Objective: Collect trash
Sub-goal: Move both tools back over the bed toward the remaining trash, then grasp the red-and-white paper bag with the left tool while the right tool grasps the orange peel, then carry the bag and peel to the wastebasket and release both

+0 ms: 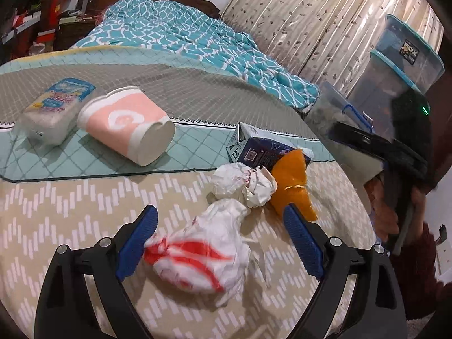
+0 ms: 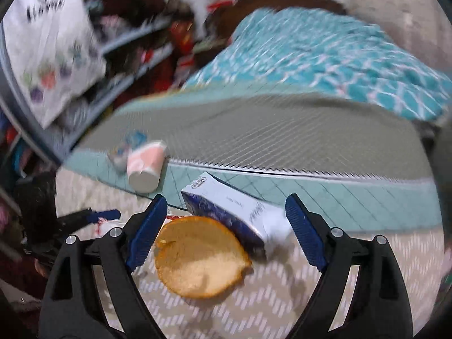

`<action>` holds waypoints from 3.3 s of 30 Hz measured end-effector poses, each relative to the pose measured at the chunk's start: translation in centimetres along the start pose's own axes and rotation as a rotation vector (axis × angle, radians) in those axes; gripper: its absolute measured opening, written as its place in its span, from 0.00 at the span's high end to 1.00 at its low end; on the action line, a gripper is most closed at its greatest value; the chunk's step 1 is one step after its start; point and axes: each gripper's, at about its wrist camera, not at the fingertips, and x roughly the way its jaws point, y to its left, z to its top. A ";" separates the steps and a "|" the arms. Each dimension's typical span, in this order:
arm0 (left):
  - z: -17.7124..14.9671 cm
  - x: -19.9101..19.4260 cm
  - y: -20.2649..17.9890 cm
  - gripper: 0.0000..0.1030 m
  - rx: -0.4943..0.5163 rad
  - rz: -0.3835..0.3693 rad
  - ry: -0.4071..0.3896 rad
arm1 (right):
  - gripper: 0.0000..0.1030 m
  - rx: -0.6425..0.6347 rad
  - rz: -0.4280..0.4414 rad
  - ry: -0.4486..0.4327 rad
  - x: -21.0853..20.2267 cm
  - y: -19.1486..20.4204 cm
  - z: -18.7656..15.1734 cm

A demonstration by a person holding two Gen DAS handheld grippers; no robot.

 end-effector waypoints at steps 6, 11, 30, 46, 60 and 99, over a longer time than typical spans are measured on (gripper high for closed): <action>-1.2 -0.3 0.7 0.15 -0.029 0.034 0.021 | 0.18 0.060 0.066 -0.038 -0.6 2.8 -4.4; -2.1 0.3 -0.3 0.15 0.000 0.063 0.037 | 0.33 0.045 0.139 -0.033 0.1 6.2 -6.4; -4.9 -2.0 -2.0 0.54 0.071 -0.003 0.054 | 0.89 0.013 -0.037 0.028 1.6 7.7 -10.8; -6.8 -0.5 -4.3 0.54 0.099 -0.019 0.112 | 0.03 -0.130 -0.083 -0.070 -3.1 9.0 -14.9; -6.2 -1.3 -2.9 0.53 0.056 0.046 0.089 | 0.03 -0.202 0.117 0.202 4.5 5.6 -9.4; -1.8 18.4 -27.3 0.54 0.392 -0.282 0.424 | 0.55 0.525 -0.335 -0.277 -17.1 -17.8 -19.1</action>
